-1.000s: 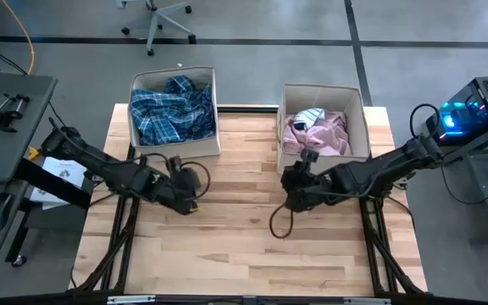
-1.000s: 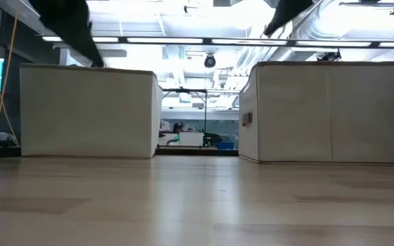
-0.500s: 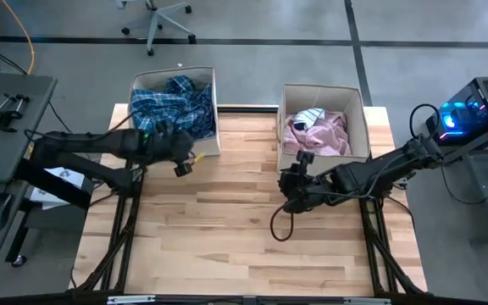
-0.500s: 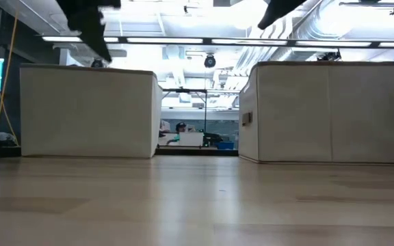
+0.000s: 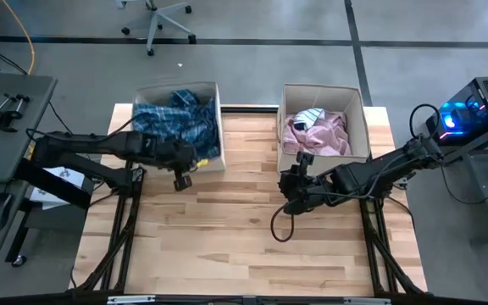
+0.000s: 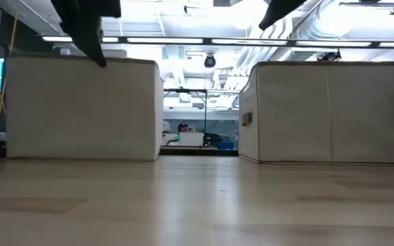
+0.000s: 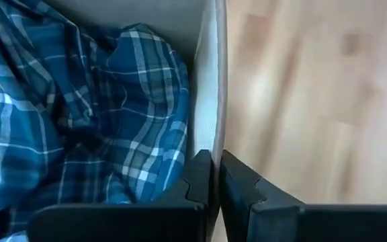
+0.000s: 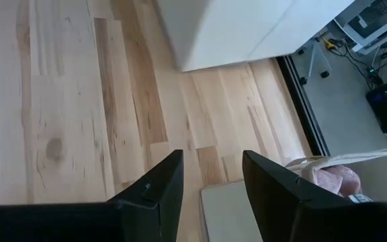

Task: Sort clothes
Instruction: Adjust the left laundry bin

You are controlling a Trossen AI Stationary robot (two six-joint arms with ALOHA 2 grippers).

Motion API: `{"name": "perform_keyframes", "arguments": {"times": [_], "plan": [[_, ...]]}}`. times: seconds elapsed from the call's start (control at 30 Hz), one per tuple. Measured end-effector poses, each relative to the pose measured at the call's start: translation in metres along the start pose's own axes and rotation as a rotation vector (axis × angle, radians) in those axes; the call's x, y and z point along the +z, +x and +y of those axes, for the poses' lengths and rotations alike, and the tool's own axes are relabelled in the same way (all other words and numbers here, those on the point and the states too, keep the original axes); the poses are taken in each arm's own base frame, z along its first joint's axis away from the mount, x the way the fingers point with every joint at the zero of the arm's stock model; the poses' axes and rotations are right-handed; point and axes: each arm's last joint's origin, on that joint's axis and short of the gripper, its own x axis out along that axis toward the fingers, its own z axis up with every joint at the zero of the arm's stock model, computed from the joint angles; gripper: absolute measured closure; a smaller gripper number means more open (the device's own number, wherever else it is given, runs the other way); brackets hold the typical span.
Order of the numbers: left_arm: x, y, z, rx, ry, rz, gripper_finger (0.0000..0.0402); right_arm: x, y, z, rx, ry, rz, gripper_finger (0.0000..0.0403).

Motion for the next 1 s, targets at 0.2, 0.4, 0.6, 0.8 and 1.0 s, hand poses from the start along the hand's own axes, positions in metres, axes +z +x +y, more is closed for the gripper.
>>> {"name": "perform_keyframes", "arguments": {"times": [0.2, 0.4, 0.6, 0.8, 1.0], "plan": [[-0.002, -0.017, -0.030, -0.158, 0.033, -0.004, 0.0398, 0.000, 0.000, 0.000, 0.000, 0.003, -0.001, 0.0261], [-0.008, -0.005, -0.020, 0.011, -0.002, 0.015, 0.0400, 0.001, 0.000, 0.000, 0.001, 0.006, -0.006, 0.0261], [-0.012, 0.018, 0.010, 0.199, 0.038, 0.028, 0.0401, 0.000, 0.000, 0.000, 0.000, 0.010, -0.005, 0.0261], [-0.008, 0.024, 0.029, 0.299, 0.245, 0.043, 0.0401, 0.000, 0.000, 0.000, 0.003, 0.008, 0.004, 0.0261], [-0.008, 0.024, 0.032, 0.293, 0.454, 0.090, 0.0401, -0.002, 0.000, 0.000, 0.000, 0.008, 0.016, 0.0261]]}}
